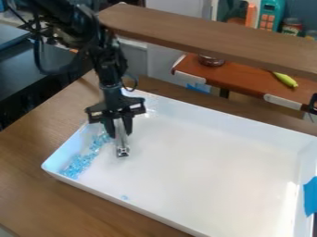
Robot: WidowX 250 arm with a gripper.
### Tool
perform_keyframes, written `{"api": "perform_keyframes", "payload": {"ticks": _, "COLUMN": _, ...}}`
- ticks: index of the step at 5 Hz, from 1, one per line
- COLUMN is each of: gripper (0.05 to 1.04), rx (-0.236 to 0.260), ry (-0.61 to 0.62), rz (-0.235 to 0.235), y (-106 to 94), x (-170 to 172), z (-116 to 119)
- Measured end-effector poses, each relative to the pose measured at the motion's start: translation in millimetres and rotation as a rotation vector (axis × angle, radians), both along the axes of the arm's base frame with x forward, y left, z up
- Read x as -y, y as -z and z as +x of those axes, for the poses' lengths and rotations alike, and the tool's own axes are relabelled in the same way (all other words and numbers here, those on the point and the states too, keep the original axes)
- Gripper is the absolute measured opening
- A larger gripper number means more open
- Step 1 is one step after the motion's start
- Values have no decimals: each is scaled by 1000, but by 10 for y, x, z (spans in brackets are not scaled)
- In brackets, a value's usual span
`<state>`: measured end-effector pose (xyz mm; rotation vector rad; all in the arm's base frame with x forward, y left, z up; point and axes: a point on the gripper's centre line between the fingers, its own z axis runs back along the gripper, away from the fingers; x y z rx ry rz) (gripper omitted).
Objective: Sweep into pile
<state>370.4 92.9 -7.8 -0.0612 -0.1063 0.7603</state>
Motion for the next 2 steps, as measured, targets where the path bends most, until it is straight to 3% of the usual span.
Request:
{"api": "perform_keyframes", "payload": {"ticks": 1, "gripper": 374, "rx": 26, "ry": 44, "rz": -23, "y": -118, "x": 179, "z": -108}}
{"api": "perform_keyframes", "payload": {"ticks": 2, "gripper": 374, "rx": 101, "ry": 107, "rz": -97, "y": -431, "x": 408, "z": -251}}
